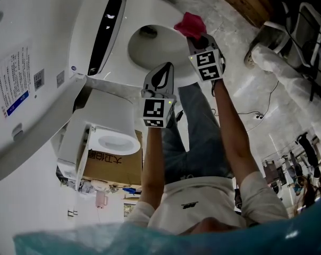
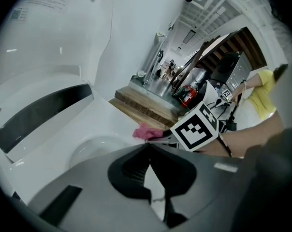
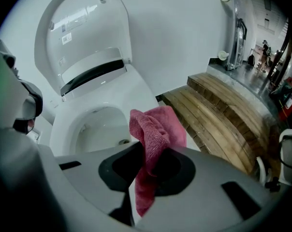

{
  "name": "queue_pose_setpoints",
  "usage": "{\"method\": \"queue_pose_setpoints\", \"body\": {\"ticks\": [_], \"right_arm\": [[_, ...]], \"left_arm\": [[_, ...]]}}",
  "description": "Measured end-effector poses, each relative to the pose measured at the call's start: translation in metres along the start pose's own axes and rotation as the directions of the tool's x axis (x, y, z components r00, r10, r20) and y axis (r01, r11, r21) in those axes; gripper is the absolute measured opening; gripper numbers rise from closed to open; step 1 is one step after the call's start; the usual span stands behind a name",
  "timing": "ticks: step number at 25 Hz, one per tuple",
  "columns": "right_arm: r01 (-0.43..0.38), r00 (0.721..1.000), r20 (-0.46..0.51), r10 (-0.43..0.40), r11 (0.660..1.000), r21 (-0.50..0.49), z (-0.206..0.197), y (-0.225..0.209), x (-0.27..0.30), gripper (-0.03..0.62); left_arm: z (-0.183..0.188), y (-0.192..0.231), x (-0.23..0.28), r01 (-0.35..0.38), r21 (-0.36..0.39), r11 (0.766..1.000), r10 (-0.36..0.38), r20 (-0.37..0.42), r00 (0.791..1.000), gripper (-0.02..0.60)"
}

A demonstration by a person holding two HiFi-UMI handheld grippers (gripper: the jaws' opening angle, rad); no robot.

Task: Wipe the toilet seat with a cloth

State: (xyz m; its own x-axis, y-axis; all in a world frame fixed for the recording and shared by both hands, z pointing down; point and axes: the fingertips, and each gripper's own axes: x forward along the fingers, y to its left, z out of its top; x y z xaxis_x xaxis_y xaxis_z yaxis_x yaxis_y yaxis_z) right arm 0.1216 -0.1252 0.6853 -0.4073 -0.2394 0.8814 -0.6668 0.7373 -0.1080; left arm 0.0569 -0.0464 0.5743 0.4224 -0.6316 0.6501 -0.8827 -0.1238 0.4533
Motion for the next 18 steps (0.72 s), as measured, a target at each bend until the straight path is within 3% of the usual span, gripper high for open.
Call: {"method": "queue_pose_setpoints", "body": {"ticks": [18], "right_arm": [[-0.043,0.999,0.022,0.046,0.992,-0.121,0.059,0.029,0.036,0.051]], "left_arm": [[0.012,0.05,-0.019,-0.069,-0.054,0.996,0.072,0.059,0.996,0.009]]}}
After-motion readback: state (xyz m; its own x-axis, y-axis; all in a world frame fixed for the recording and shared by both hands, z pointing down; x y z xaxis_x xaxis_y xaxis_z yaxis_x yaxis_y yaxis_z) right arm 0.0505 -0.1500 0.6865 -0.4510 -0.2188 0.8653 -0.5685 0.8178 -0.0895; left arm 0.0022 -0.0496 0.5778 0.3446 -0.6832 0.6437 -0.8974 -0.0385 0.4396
